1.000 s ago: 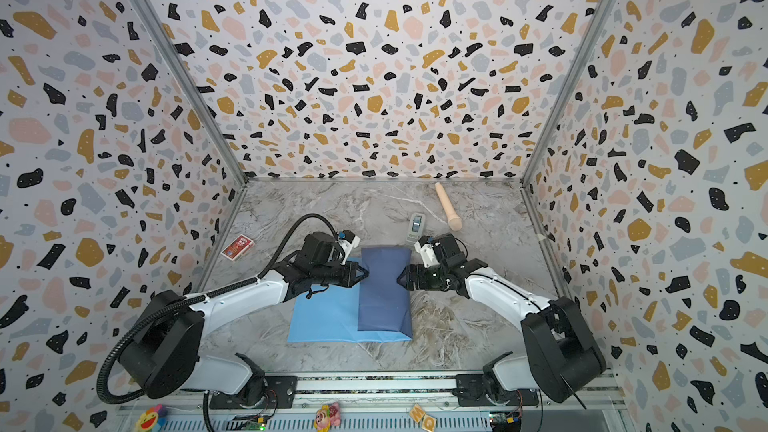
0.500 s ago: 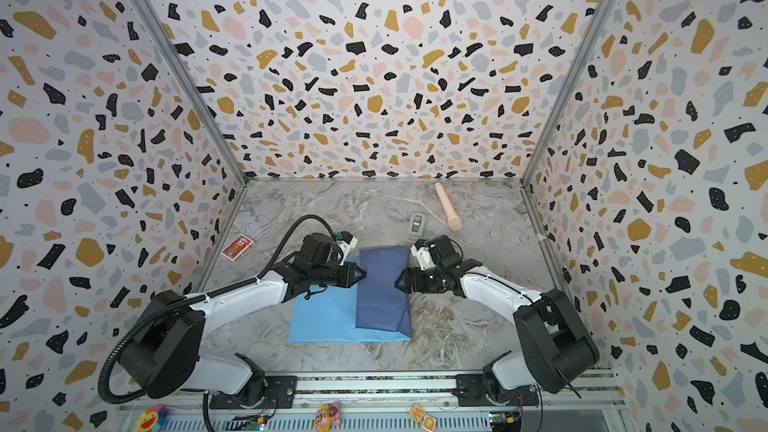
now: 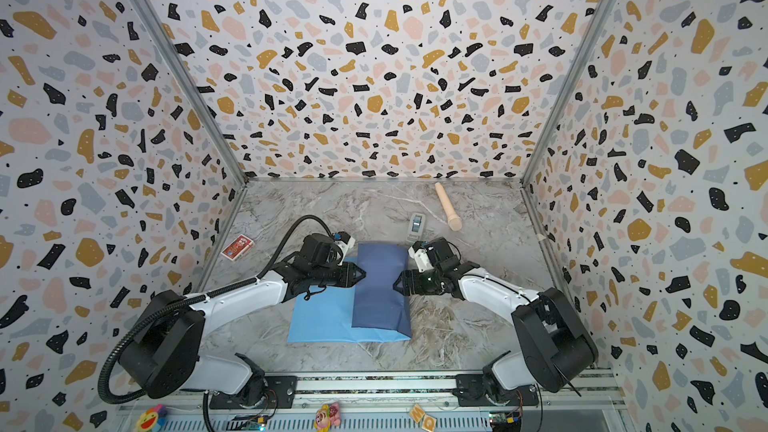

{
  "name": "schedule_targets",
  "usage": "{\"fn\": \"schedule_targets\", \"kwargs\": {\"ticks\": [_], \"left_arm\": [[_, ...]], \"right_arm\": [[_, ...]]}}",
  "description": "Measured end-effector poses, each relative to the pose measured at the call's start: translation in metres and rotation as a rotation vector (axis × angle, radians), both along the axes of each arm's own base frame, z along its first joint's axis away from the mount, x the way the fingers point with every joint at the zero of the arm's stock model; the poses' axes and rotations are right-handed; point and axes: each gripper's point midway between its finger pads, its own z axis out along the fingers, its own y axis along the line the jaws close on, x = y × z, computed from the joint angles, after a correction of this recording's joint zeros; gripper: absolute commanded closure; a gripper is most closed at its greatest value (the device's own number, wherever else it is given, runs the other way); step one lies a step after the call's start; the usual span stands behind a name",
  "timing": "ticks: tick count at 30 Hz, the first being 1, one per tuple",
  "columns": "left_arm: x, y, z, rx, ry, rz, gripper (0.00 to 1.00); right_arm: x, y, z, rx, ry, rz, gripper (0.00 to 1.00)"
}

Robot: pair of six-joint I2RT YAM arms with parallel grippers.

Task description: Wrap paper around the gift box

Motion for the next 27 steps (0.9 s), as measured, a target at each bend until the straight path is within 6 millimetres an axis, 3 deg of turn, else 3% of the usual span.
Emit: {"fn": "schedule_targets", "kwargs": {"ticks": [7, 10, 18, 22, 27], "left_arm": [[-0.016, 0.007, -0.001, -0.04, 0.055, 0.043, 0.26], [-0.022, 0.005, -0.002, -0.062, 0.084, 0.045, 0.23], [-0.04, -0.01, -0.016, -0.058, 0.159, -0.001, 0.28], [-0.046, -0.008, -0.026, -0.023, 0.193, -0.003, 0.38], [-0.046, -0.011, -0.024, -0.035, 0.195, -0.008, 0.5]], "right_arm": [[-0.001, 0.004, 0.0, 0.008, -0.004, 0.004, 0.21], [-0.001, 0.005, -0.001, 0.009, -0.004, 0.004, 0.21], [-0.001, 0.005, -0.001, 0.005, -0.005, 0.003, 0.22], [0.0, 0.004, -0.002, 0.002, -0.008, 0.0, 0.22], [0.004, 0.005, 0.0, -0.017, -0.009, 0.008, 0.21]]}}
